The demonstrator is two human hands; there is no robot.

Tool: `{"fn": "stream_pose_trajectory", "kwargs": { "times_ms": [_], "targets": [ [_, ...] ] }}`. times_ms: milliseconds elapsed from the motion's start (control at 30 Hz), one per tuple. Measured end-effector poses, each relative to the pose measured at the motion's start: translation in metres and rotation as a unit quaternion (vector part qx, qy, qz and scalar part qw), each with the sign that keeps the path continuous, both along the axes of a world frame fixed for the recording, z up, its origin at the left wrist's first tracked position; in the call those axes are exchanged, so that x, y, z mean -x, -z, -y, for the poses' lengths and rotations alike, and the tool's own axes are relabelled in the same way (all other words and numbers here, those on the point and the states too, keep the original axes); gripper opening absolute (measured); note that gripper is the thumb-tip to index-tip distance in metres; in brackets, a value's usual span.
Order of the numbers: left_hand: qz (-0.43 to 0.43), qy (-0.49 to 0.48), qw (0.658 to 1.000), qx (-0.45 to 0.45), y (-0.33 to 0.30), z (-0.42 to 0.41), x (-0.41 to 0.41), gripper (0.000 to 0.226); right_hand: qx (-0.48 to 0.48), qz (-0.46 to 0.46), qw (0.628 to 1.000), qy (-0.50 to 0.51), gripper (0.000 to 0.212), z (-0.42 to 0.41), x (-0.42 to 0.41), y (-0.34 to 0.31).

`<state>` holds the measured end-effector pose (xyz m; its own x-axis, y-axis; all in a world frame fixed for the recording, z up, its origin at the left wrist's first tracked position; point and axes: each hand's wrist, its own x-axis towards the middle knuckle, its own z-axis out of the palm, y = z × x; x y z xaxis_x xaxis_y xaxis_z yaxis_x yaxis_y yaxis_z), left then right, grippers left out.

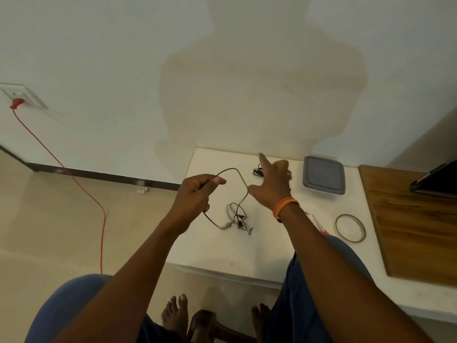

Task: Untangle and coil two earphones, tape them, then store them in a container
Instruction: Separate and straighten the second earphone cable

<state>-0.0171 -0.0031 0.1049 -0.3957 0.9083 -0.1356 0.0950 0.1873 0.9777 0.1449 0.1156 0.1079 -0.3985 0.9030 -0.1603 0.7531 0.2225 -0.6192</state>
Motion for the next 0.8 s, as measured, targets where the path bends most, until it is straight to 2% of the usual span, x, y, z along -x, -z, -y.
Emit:
{"fn": "stream_pose_trajectory", "kwargs": {
  "times_ms": [33,100,167,233,300,367,467,533,600,667,700,733,767,800],
  "targets": [
    [0.005,0.016,1.000,-0.004,-0.001,-0.002,-0.002,0.020,0.015,-0.066,0.996,-0.059,0.082,0.004,0.006,-0.003],
    [-0.005,0.039,0.999,-0.015,-0.004,-0.003,-0.007,0.021,0.092,-0.201,0.963,-0.153,0.063,0.014,0.013,-0.010],
    [-0.012,0.039,0.999,-0.025,-0.005,-0.008,-0.004,0.022,0.140,-0.252,0.940,-0.184,0.035,0.017,0.019,-0.011],
    [-0.036,0.014,0.999,-0.016,-0.006,-0.014,0.000,0.021,0.105,-0.251,0.946,-0.177,0.027,0.015,0.021,-0.013],
    [-0.137,-0.002,0.991,0.006,-0.004,-0.018,0.006,0.022,0.057,-0.251,0.958,-0.128,0.027,0.007,0.020,-0.014],
    [-0.220,0.026,0.974,0.039,0.000,-0.019,0.009,0.022,0.009,-0.264,0.963,-0.044,0.024,-0.003,0.016,-0.016],
    [-0.271,0.092,0.952,0.113,0.006,-0.018,0.009,0.025,-0.078,-0.281,0.950,0.112,0.023,-0.019,0.007,-0.018],
    [-0.251,0.113,0.951,0.138,0.009,-0.017,0.009,0.026,-0.090,-0.291,0.931,0.202,0.024,-0.029,0.000,-0.021],
    [-0.184,0.113,0.969,0.124,0.010,-0.017,0.007,0.025,-0.082,-0.263,0.932,0.234,0.022,-0.032,-0.006,-0.020],
    [-0.141,0.090,0.982,0.094,0.008,-0.019,0.004,0.025,-0.065,-0.148,0.962,0.219,0.019,-0.032,-0.010,-0.017],
    [-0.119,0.075,0.987,0.074,0.006,-0.020,0.002,0.026,-0.063,-0.058,0.978,0.191,0.027,-0.028,-0.010,-0.015],
    [-0.101,0.063,0.991,0.053,0.003,-0.021,0.000,0.026,-0.068,0.027,0.987,0.141,0.044,-0.024,-0.009,-0.014],
    [-0.093,0.057,0.993,0.036,0.000,-0.022,-0.002,0.026,-0.080,0.069,0.991,0.083,0.062,-0.020,-0.007,-0.013],
    [-0.094,0.057,0.994,0.022,-0.003,-0.023,-0.004,0.025,-0.084,0.055,0.995,0.023,0.075,-0.016,-0.001,-0.014]
  ]
}}
